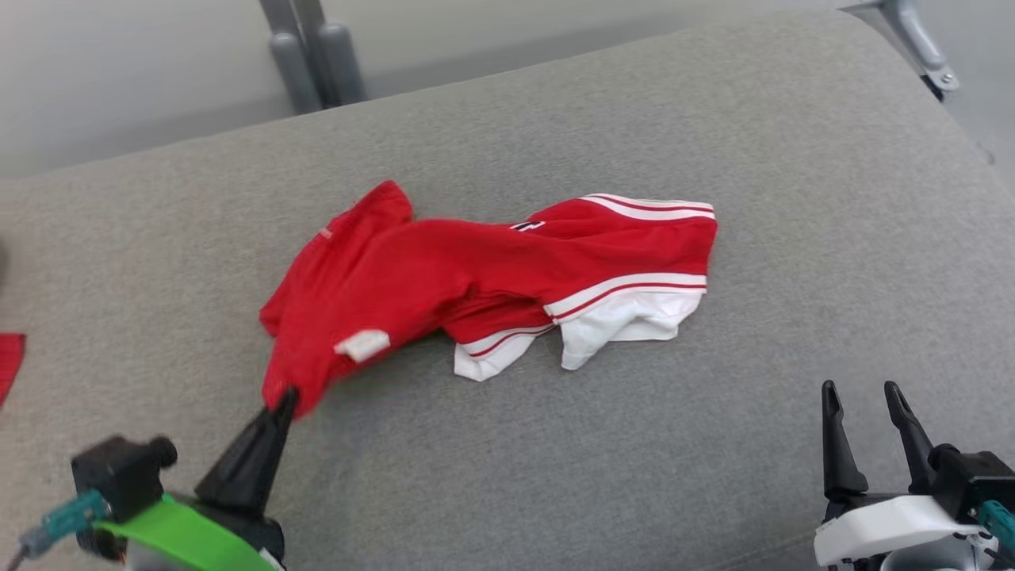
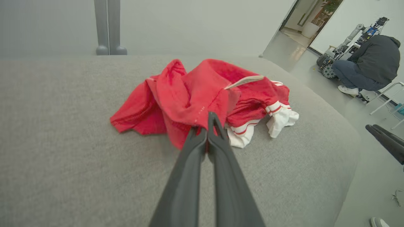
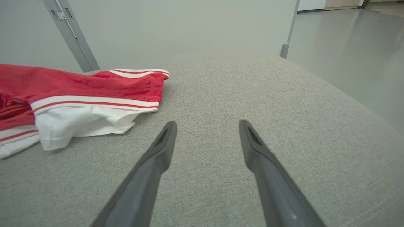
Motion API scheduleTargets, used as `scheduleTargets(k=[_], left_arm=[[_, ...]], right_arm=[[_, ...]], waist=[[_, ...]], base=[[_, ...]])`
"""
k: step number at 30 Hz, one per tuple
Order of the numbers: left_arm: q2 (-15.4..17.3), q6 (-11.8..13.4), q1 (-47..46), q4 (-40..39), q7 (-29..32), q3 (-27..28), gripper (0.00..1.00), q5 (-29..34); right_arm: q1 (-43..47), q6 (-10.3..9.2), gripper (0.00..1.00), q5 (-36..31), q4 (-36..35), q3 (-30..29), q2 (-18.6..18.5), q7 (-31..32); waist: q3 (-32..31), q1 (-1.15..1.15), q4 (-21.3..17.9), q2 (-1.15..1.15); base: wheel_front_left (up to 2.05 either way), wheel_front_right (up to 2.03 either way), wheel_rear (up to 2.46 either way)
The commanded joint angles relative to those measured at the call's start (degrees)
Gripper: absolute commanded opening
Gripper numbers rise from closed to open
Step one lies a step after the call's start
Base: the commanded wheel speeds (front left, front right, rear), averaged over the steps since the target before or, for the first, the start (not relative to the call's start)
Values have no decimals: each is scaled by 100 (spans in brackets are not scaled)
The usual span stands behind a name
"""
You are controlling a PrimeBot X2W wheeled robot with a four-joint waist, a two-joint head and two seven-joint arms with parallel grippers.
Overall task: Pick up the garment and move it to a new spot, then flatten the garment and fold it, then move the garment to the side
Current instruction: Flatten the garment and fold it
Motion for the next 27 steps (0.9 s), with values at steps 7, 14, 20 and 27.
scheduleTargets(k=[7,14,20,27], left_arm=[[-1547,-549,1539,635,-40,982,0,651],[-2314,-898,1533,1664,-40,1126,42,1238],[-2126,-912,1410,2011,-41,678,100,917],[-1326,-511,1415,1575,5,1022,100,1126]], right_arm=[[-40,0,100,-269,31,41,-3,-17],[-96,0,100,-443,61,81,-41,-17],[-191,0,100,-431,72,183,-45,-17],[-218,0,100,-319,-21,186,-19,-17]], waist=[[-29,0,1170,0],[-61,0,1538,0],[-42,0,1425,0],[75,0,903,0]], base=[[0,0,0],[0,0,0],[0,0,0],[0,0,0]])
